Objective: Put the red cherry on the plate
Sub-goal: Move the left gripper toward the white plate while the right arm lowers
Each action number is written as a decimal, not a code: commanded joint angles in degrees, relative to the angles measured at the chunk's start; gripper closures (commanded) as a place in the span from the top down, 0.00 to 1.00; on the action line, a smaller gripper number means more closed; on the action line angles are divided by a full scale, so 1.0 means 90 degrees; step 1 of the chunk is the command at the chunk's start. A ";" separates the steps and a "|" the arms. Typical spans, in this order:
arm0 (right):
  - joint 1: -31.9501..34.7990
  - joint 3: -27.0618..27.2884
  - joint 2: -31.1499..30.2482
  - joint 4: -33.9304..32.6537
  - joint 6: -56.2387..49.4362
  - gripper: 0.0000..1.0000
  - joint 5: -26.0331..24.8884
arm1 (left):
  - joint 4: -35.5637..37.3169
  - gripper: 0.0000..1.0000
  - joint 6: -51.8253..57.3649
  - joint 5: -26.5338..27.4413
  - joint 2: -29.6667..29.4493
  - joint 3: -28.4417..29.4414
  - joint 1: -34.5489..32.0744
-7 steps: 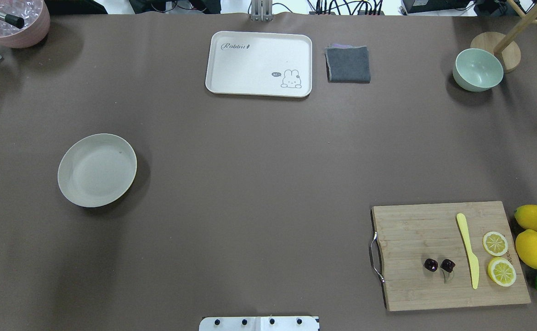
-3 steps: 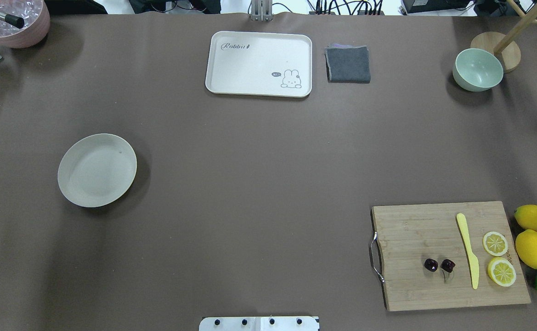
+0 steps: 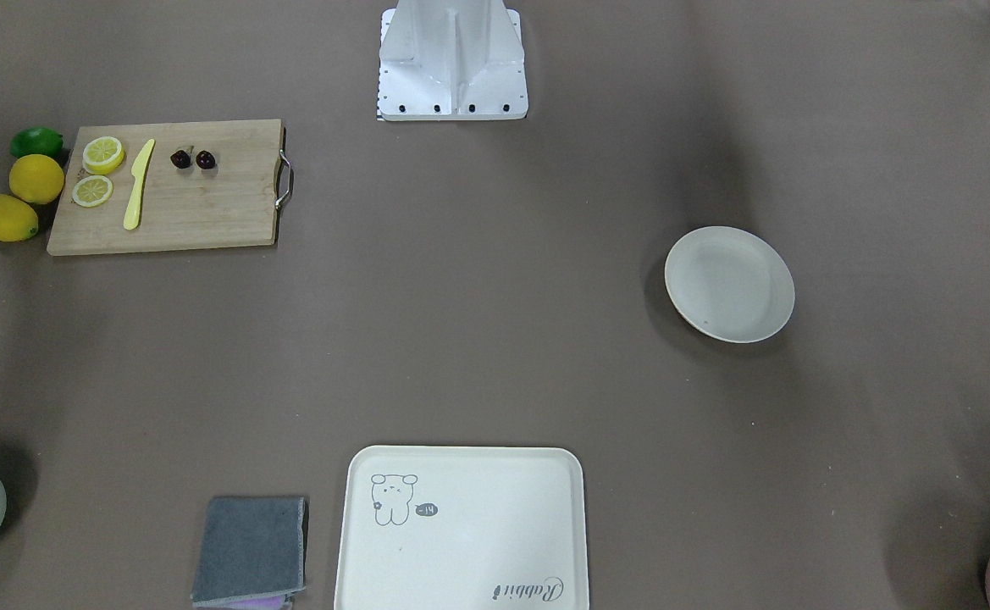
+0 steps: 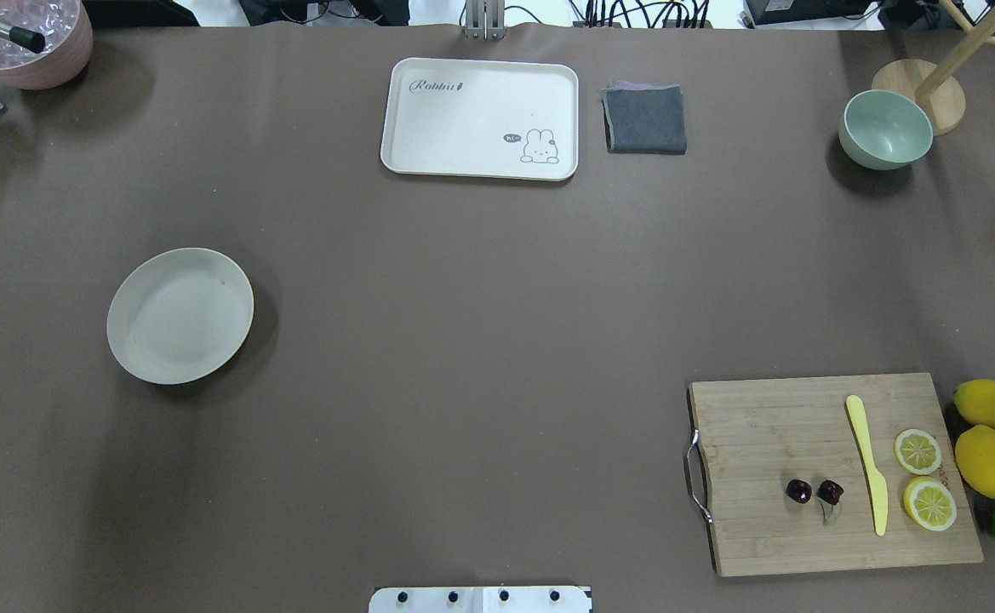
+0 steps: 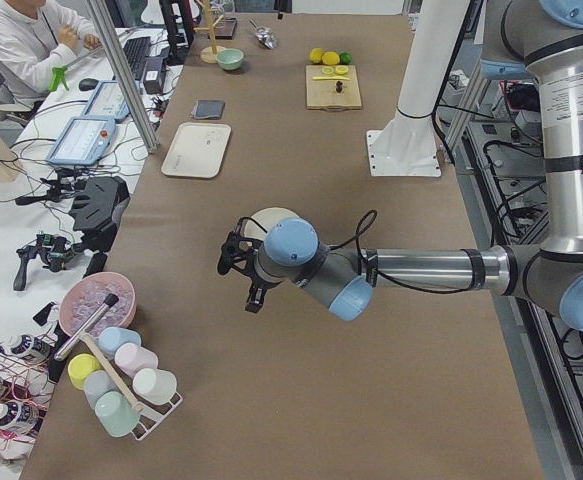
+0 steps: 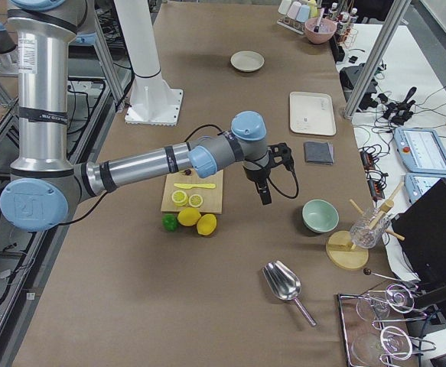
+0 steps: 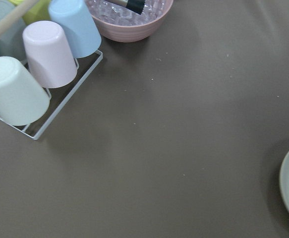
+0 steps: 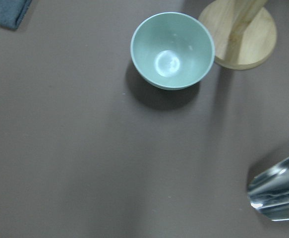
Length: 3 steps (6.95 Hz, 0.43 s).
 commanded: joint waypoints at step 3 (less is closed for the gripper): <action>-0.1621 0.0026 0.0066 0.1041 0.2294 1.00 -0.0767 | -0.1192 0.97 -0.3891 0.2212 -0.0558 0.0281 0.3082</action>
